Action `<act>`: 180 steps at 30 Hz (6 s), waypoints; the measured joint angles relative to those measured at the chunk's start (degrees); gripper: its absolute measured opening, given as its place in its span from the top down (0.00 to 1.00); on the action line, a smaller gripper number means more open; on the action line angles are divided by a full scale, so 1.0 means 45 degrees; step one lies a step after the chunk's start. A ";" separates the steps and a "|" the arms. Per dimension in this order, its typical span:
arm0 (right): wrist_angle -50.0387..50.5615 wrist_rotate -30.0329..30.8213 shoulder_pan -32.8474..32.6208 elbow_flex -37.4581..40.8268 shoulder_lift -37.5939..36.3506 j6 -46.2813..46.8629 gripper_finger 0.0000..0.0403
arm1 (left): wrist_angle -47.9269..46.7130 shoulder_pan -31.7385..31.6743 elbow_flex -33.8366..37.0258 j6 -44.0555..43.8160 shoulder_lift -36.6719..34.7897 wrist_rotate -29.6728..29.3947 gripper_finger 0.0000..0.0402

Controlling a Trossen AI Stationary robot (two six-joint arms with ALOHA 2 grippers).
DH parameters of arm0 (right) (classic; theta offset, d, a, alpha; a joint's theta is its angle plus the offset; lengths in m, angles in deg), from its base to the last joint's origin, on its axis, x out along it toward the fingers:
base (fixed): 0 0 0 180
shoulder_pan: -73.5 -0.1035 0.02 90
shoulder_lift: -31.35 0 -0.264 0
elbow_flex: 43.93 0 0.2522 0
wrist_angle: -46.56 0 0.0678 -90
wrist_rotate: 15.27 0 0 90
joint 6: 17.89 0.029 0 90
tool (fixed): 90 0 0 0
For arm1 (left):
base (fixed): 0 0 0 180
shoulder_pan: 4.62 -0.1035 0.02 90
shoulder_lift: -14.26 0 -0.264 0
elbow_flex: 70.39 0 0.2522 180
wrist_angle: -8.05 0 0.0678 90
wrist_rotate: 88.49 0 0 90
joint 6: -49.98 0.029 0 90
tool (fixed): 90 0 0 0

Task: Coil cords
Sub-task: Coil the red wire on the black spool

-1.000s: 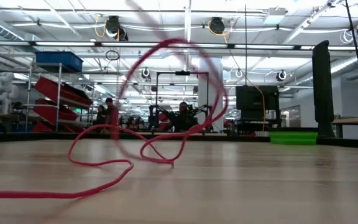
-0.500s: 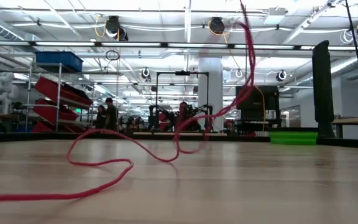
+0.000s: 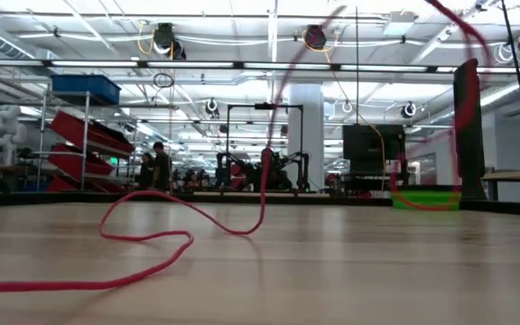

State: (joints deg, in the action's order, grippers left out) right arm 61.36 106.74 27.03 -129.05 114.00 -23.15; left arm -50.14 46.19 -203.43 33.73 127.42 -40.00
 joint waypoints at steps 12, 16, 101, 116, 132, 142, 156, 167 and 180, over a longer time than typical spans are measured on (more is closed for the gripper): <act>-0.0177 -0.0078 0.0090 -0.1432 0.1635 -0.1123 1.00 | 0.0776 -0.1085 0.0980 0.0115 0.0039 0.2451 0.98; -0.0816 -0.0108 0.0153 -0.1753 0.2091 -0.1652 1.00 | 0.1504 -0.1317 0.1315 0.0749 0.0039 0.3352 0.98; 0.1247 -0.8053 0.1598 -0.1771 0.2858 0.1798 1.00 | 0.6323 0.1261 0.1239 0.9349 0.0151 -0.2841 0.98; 0.2761 -0.6856 0.1084 -0.1776 0.2517 0.2021 1.00 | 0.6023 0.1749 0.1249 0.8340 -0.0141 -0.3897 0.98; 0.0402 -0.4831 0.1808 -0.0916 0.3897 0.1811 0.89 | 0.5938 0.1822 0.1254 0.7540 -0.0185 -0.5896 0.98; -0.2261 -0.5350 0.2651 -0.0901 0.6369 0.1695 0.69 | 0.5842 0.1820 0.1268 0.6689 -0.0340 -0.7005 0.98; -0.3381 -0.5741 0.2917 -0.0901 0.6588 0.1655 0.65 | 0.5741 0.1825 0.1268 0.6688 -0.0340 -0.7034 0.98; -0.4477 -0.6741 0.2917 -0.0892 0.6612 0.1657 0.65 | 0.5739 0.1825 0.1268 0.6693 -0.0340 -0.7034 0.98; -0.4398 -0.6810 0.2917 -0.0892 0.6617 0.1542 0.97 | 0.5737 0.1832 0.1268 0.6698 -0.0335 -0.7034 0.98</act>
State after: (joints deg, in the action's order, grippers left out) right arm 41.57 76.10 40.15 -133.06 143.77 -16.21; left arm -24.32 54.44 -197.73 63.87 125.91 -71.66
